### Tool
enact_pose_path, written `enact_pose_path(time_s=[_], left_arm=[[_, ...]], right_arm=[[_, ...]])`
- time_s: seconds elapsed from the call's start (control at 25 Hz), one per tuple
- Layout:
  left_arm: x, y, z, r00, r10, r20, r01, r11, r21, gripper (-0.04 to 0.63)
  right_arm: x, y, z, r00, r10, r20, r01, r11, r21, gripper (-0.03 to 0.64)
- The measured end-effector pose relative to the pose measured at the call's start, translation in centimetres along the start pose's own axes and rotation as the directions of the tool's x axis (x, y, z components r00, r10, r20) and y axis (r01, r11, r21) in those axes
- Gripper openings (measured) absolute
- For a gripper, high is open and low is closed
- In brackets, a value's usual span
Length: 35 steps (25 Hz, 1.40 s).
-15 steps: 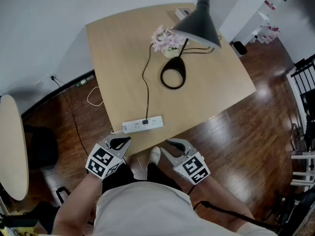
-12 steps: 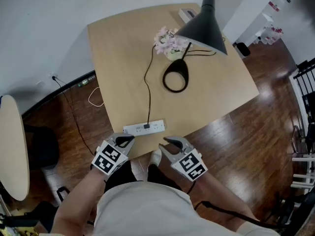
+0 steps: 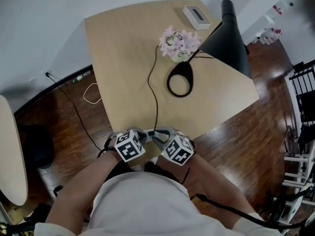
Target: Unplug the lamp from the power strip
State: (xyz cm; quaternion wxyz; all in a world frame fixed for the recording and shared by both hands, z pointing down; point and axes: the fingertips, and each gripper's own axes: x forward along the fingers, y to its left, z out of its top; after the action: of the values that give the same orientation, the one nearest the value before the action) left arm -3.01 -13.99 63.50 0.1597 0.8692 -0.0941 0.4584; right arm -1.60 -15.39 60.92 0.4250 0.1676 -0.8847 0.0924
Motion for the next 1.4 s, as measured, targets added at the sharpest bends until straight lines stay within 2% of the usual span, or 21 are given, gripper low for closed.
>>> enact_pose_path(time_s=[0.2, 0.28, 0.32, 0.4, 0.76, 0.88, 1.0, 1.08, 1.2, 1.4], left_arm=[[0.7, -0.2, -0.5, 0.998, -0.066, -0.023, 0.067, 0.998, 0.012, 0.000], [0.9, -0.2, -0.7, 0.996, -0.066, -0.055, 0.067, 0.998, 0.022, 0.001], [1.0, -0.3, -0.8, 0.995, -0.059, -0.076, 0.062, 0.997, 0.039, 0.001], [1.1, -0.5, -0.9, 0.993, -0.045, -0.106, 0.053, 0.996, 0.074, 0.002], [1.3, -0.4, -0.8, 0.982, -0.038, -0.185, 0.056, 0.994, 0.090, 0.000], [1.4, -0.4, -0.8, 0.982, -0.043, -0.184, 0.058, 0.995, 0.076, 0.000], [1.2, -0.2, -0.9, 0.982, -0.075, -0.172, 0.083, 0.996, 0.037, 0.000], [1.3, -0.4, -0.9, 0.982, -0.078, -0.171, 0.086, 0.996, 0.036, 0.000], [1.3, -0.5, -0.9, 0.983, -0.076, -0.169, 0.083, 0.996, 0.037, 0.000], [1.2, -0.3, -0.9, 0.983, -0.071, -0.170, 0.077, 0.997, 0.028, 0.002]], right_arm=[[1.6, 0.3, 0.3, 0.994, 0.100, -0.049, -0.103, 0.992, -0.076, 0.115], [2.0, 0.4, 0.1, 0.988, 0.132, -0.078, -0.140, 0.984, -0.107, 0.103], [2.1, 0.5, 0.0, 0.984, 0.149, -0.094, -0.159, 0.980, -0.119, 0.080], [2.2, 0.7, -0.1, 0.977, 0.179, -0.116, -0.194, 0.971, -0.139, 0.075], [1.8, 1.3, 0.4, 0.964, 0.183, -0.191, -0.235, 0.925, -0.299, 0.060], [0.3, 0.8, 3.1, 0.976, 0.185, -0.113, -0.210, 0.935, -0.285, 0.052], [-1.1, -1.1, 5.7, 0.986, 0.157, -0.062, -0.168, 0.955, -0.244, 0.054], [-1.9, -2.6, 6.2, 0.992, 0.122, -0.035, -0.126, 0.969, -0.212, 0.054], [-2.9, -4.8, 4.4, 0.997, 0.052, -0.050, -0.060, 0.984, -0.169, 0.054], [-3.8, -7.8, -2.2, 0.983, -0.016, -0.181, 0.000, 0.996, -0.086, 0.054]])
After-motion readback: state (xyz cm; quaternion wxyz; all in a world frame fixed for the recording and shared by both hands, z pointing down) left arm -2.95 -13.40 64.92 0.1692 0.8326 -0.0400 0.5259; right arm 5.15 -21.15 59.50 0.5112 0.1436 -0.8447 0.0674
